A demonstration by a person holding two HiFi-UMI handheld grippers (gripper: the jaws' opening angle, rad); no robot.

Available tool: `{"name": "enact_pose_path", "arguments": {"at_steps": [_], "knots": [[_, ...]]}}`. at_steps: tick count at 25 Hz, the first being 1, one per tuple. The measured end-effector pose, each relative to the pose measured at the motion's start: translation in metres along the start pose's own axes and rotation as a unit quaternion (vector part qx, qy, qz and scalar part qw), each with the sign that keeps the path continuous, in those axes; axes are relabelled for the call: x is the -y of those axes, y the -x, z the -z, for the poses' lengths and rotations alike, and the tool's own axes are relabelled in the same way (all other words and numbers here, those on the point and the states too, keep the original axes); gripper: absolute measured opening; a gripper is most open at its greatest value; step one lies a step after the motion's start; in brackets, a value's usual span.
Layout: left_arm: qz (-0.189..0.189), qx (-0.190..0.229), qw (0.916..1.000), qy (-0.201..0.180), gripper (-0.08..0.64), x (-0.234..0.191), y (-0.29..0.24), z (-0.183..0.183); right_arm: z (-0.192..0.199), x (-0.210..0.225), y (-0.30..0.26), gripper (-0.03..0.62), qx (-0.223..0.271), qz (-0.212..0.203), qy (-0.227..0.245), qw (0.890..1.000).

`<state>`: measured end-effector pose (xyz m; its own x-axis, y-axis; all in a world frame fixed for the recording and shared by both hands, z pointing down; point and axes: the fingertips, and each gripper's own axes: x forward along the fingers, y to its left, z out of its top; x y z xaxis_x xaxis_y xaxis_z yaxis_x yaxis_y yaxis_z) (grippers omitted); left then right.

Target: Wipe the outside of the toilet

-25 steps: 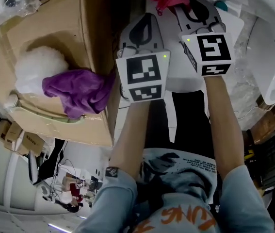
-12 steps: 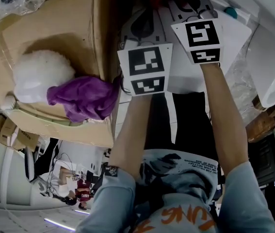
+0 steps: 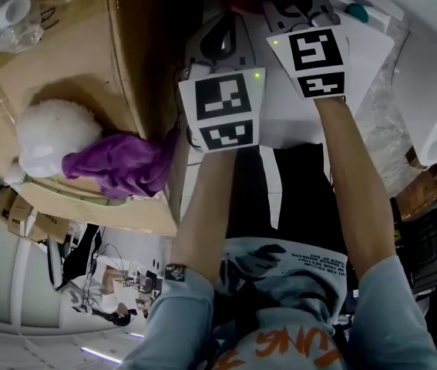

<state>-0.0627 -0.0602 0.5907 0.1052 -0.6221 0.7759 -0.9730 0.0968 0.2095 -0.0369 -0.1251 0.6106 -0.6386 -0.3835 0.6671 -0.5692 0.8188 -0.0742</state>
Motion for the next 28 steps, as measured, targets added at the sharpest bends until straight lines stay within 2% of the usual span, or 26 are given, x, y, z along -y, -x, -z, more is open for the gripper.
{"name": "enact_pose_path", "arguments": {"at_steps": [23, 28], "knots": [[0.031, -0.025, 0.9974, -0.06, 0.025, 0.089, -0.028, 0.003, 0.051, 0.072, 0.054, 0.069, 0.015, 0.031, -0.062, 0.997], [0.043, -0.031, 0.9966, -0.064, 0.025, 0.113, -0.034, 0.004, 0.062, 0.089, 0.068, 0.069, 0.017, 0.038, -0.067, 0.997]]}}
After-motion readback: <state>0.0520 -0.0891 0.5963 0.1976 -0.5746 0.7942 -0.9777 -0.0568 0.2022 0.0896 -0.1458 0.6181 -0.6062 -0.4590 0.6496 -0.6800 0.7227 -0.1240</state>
